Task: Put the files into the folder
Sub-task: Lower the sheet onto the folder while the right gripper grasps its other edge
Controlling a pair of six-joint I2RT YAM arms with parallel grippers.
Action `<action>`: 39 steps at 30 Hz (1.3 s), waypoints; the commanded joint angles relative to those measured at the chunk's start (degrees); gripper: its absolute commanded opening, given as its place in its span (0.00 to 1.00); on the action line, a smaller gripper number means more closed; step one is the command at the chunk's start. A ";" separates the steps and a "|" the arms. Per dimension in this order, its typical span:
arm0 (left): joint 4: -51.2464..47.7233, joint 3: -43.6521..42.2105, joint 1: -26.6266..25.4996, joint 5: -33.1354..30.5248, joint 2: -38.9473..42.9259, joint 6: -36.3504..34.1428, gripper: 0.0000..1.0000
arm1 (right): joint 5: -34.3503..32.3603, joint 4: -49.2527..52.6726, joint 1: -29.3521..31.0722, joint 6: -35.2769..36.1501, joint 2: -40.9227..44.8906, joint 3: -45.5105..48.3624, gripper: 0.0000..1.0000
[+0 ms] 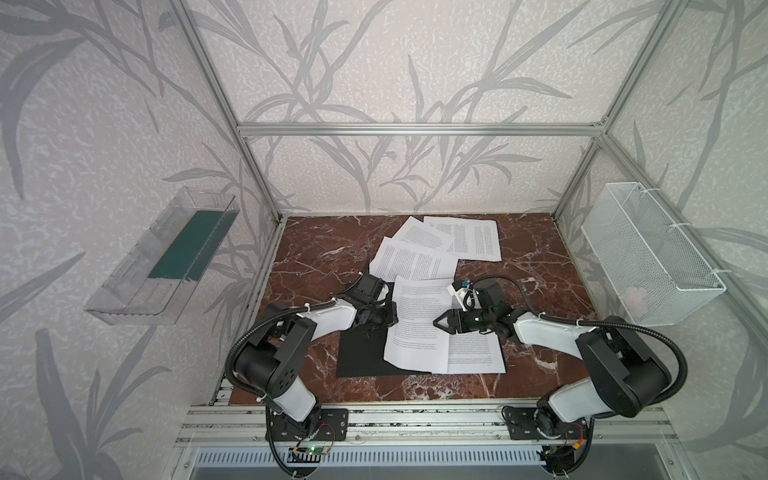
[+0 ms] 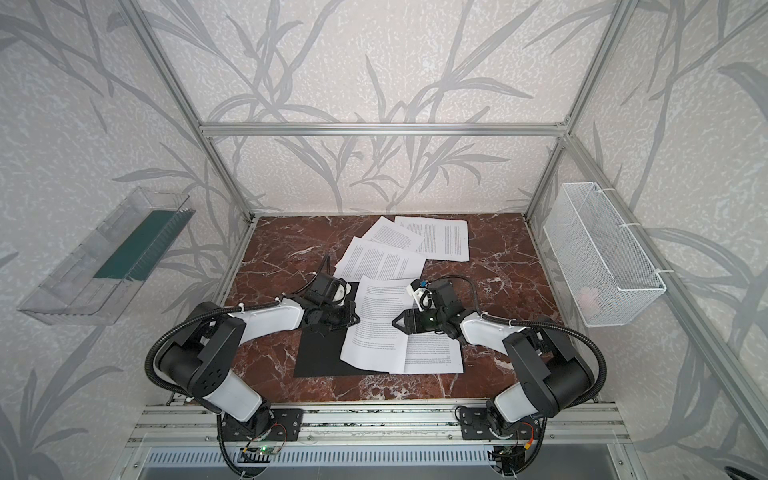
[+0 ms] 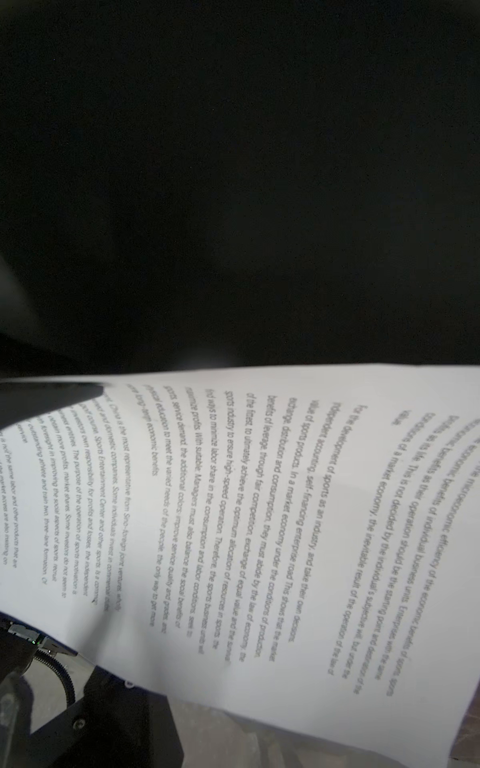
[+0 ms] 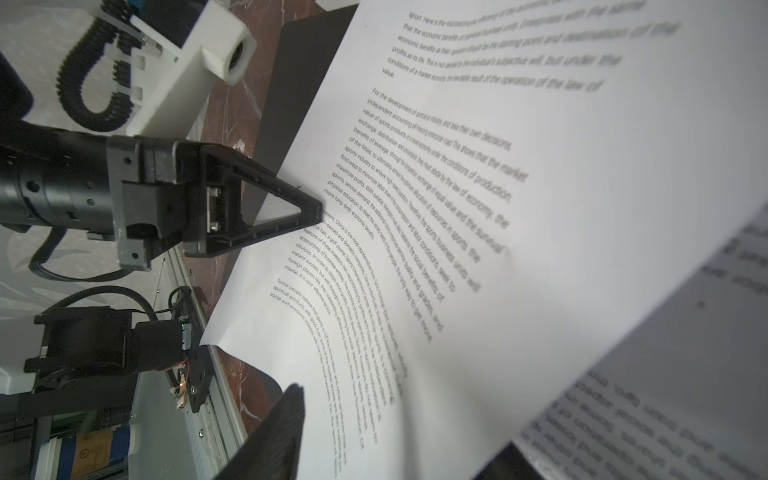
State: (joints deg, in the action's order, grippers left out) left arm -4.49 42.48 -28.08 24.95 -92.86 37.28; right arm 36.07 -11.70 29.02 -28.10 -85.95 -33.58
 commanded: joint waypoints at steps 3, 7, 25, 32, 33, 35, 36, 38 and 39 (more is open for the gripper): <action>1.59 -1.39 -0.31 -1.18 2.24 1.29 0.01 | 1.17 -2.47 -0.03 -2.12 -0.43 -0.33 0.39; 3.45 -2.17 -0.25 0.21 2.49 2.38 0.01 | 1.98 -3.75 -0.06 -3.44 -1.38 -0.08 0.29; 1.32 -6.26 -0.31 0.16 15.87 5.00 0.62 | -2.06 13.58 -5.30 2.70 6.96 -1.83 0.00; -4.74 -9.52 -0.31 -4.53 32.63 3.87 0.99 | -10.15 28.13 -6.73 6.88 14.57 -5.55 0.00; -5.57 -10.27 -0.36 -5.72 35.30 3.72 0.99 | -10.74 29.83 -6.86 7.34 15.50 -6.09 0.00; -5.14 -12.45 -0.39 -8.00 40.30 3.79 0.99 | -13.40 34.53 -7.05 8.67 17.09 -7.79 0.00; -4.28 -13.90 -0.35 -9.55 42.93 4.20 0.99 | -15.24 36.83 -7.21 9.41 17.70 -8.72 0.00; -4.58 -15.39 -0.39 -11.53 47.33 4.80 0.99 | -18.66 40.32 -7.71 10.84 18.27 -9.93 0.00; -4.60 -15.66 -0.40 -11.86 49.05 4.55 0.99 | -20.64 41.85 -8.22 11.52 18.07 -10.40 0.00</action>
State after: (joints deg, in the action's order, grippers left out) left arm -7.55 28.21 -28.12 17.58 -47.20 42.06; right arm 22.17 21.06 21.67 -19.94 -68.66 -41.98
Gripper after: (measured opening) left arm 0.991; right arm 0.049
